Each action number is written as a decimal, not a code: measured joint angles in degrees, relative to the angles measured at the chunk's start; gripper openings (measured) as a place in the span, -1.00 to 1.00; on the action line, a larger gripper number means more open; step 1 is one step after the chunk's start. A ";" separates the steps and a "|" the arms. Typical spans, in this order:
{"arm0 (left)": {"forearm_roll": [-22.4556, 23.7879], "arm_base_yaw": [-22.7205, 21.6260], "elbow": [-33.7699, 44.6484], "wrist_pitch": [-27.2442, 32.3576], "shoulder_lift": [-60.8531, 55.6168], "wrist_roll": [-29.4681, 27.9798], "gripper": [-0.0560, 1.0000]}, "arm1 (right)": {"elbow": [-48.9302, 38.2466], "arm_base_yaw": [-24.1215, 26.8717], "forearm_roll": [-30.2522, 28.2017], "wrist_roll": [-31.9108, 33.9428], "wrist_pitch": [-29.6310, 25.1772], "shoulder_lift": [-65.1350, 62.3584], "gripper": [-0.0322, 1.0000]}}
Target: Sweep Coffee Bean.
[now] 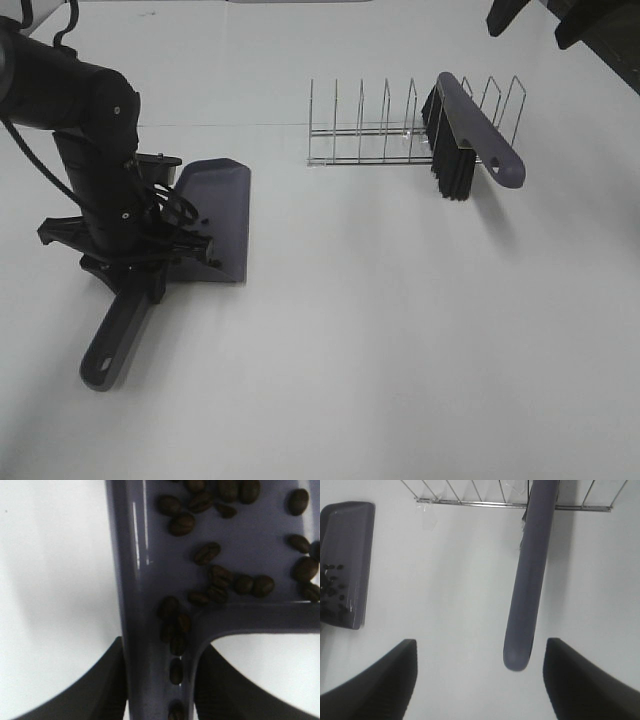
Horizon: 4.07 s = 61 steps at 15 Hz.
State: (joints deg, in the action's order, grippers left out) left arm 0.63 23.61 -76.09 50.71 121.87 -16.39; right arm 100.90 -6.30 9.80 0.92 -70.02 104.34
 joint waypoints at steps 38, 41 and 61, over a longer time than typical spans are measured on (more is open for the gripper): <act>2.69 -22.29 42.74 13.81 -113.79 15.07 0.49 | -61.59 -0.17 -15.64 1.43 -0.11 -103.36 0.20; 3.09 -22.29 44.75 13.81 -121.24 15.13 0.49 | -65.03 -0.17 -15.93 1.43 -0.11 -104.68 0.20; -3.32 -25.15 46.41 11.06 -122.27 15.18 0.48 | -74.66 -0.17 -13.29 1.26 6.19 -104.68 0.20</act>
State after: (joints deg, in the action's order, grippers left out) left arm -2.69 -1.55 -29.68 61.76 -0.40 -1.20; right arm 26.24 -6.47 -3.50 2.18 -63.83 -0.34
